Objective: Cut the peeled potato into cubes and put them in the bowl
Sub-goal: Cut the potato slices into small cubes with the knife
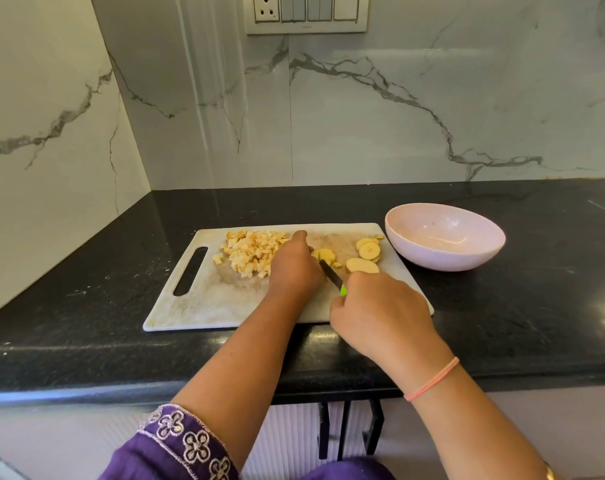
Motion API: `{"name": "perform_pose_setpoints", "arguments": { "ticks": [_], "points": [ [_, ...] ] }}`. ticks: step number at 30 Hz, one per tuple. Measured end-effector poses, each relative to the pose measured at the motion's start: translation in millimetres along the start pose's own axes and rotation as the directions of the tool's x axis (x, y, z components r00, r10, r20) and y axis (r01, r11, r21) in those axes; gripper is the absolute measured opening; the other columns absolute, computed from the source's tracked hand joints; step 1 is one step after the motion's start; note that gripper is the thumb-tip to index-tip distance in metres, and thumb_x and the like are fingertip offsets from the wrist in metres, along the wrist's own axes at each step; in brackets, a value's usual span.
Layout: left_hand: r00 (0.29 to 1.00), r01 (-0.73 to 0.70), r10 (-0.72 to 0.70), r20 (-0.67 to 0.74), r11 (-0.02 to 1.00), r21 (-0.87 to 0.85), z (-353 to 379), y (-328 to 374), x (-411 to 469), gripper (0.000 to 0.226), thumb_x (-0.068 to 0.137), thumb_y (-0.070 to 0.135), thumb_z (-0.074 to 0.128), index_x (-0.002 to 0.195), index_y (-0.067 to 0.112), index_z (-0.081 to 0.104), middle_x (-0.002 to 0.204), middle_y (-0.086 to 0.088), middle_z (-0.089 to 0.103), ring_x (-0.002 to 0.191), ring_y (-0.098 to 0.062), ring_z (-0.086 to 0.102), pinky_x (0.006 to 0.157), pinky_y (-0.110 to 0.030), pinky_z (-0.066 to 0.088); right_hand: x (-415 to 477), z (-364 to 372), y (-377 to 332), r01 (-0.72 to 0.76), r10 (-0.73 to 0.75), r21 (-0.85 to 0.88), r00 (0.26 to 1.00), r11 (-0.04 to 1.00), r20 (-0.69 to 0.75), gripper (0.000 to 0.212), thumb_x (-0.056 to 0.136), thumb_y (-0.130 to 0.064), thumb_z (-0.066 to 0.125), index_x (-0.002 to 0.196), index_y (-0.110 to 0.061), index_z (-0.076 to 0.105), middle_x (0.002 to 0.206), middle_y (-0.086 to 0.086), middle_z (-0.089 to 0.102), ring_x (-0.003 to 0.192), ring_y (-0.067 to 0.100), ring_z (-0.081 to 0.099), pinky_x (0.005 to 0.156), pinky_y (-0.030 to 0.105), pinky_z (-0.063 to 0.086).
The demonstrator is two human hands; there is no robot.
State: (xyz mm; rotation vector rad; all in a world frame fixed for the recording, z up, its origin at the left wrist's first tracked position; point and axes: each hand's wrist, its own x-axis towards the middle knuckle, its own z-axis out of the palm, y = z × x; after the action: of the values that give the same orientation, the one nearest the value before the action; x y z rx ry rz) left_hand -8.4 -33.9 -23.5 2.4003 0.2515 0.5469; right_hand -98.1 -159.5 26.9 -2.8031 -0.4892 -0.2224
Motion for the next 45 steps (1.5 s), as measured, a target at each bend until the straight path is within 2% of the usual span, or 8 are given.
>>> {"name": "perform_pose_setpoints", "arguments": {
  "ticks": [4,16,20,24,27,32,36,45],
  "points": [
    [0.999,-0.029,0.029,-0.013,0.999,0.017,1,2,-1,0.049,0.092,0.002,0.045,0.141,0.010,0.040,0.126,-0.010,0.059,0.114,-0.024,0.056,0.094,-0.033,0.046,1,-3,12,-0.027,0.032,0.085,0.998,0.996,-0.061,0.032,0.095,-0.032,0.040,0.118,-0.022,0.058,0.080,-0.002,0.051,0.079,0.020,0.053,0.064,0.029,0.041],
    [0.991,-0.116,0.127,-0.052,0.977,0.177,4,-4,0,0.031,0.093,0.008,0.049,0.124,0.009,0.057,0.116,-0.010,0.058,0.104,-0.024,0.056,0.084,-0.029,0.043,46,27,54,0.012,0.037,0.306,0.988,0.952,-0.153,0.041,0.094,-0.028,0.044,0.134,-0.026,0.053,0.078,0.003,0.062,0.073,0.025,0.057,0.061,0.030,0.042],
    [0.991,-0.105,0.113,-0.071,0.989,0.103,-1,-1,2,0.046,0.093,0.008,0.050,0.138,0.012,0.044,0.129,-0.009,0.055,0.116,-0.024,0.052,0.094,-0.031,0.042,51,31,60,0.052,0.014,0.414,0.988,0.909,-0.154,0.041,0.094,-0.031,0.048,0.134,-0.028,0.052,0.081,0.004,0.069,0.064,0.020,0.057,0.054,0.029,0.042],
    [0.990,-0.124,0.121,-0.073,0.992,-0.038,-4,5,-2,0.063,0.094,0.013,0.054,0.148,0.018,0.022,0.135,-0.005,0.053,0.119,-0.019,0.053,0.092,-0.027,0.043,50,32,64,0.063,0.007,0.551,0.992,0.832,-0.124,0.039,0.092,-0.024,0.052,0.130,-0.025,0.057,0.121,-0.007,0.065,0.099,0.030,0.062,0.086,0.042,0.051],
    [0.989,-0.126,0.116,-0.086,0.984,-0.124,-5,8,-1,0.066,0.093,0.012,0.056,0.148,0.021,0.021,0.129,-0.005,0.058,0.112,-0.018,0.058,0.089,-0.027,0.046,50,34,67,0.074,-0.013,0.593,0.994,0.802,-0.107,0.037,0.091,-0.019,0.053,0.127,-0.023,0.060,0.131,-0.015,0.056,0.104,0.032,0.060,0.090,0.043,0.048],
    [0.986,-0.120,0.093,-0.142,0.975,-0.190,-9,11,-1,0.055,0.093,0.010,0.057,0.141,0.017,0.033,0.103,-0.002,0.065,0.092,-0.013,0.061,0.078,-0.020,0.047,54,36,71,0.096,-0.036,0.649,0.994,0.755,-0.105,0.037,0.090,-0.018,0.053,0.126,-0.024,0.061,0.102,-0.027,0.063,0.082,0.013,0.065,0.071,0.029,0.054],
    [0.981,-0.138,0.107,-0.159,0.970,-0.199,-9,10,-5,0.040,0.093,0.010,0.056,0.130,0.016,0.042,0.086,0.007,0.059,0.083,-0.012,0.061,0.074,-0.023,0.050,56,41,77,0.063,0.006,0.667,0.995,0.743,-0.100,0.037,0.091,-0.017,0.053,0.127,-0.022,0.060,0.058,-0.029,0.038,0.047,-0.004,0.042,0.048,0.009,0.031],
    [0.970,-0.088,0.048,-0.238,0.984,-0.158,-7,7,-3,0.024,0.096,0.012,0.051,0.120,0.014,0.050,0.089,0.009,0.057,0.081,-0.009,0.057,0.071,-0.021,0.045,57,41,79,0.064,-0.005,0.652,0.996,0.756,-0.093,0.037,0.093,-0.022,0.051,0.129,-0.022,0.058,0.069,-0.026,0.041,0.059,-0.009,0.034,0.054,0.010,0.027]
  ]
}}
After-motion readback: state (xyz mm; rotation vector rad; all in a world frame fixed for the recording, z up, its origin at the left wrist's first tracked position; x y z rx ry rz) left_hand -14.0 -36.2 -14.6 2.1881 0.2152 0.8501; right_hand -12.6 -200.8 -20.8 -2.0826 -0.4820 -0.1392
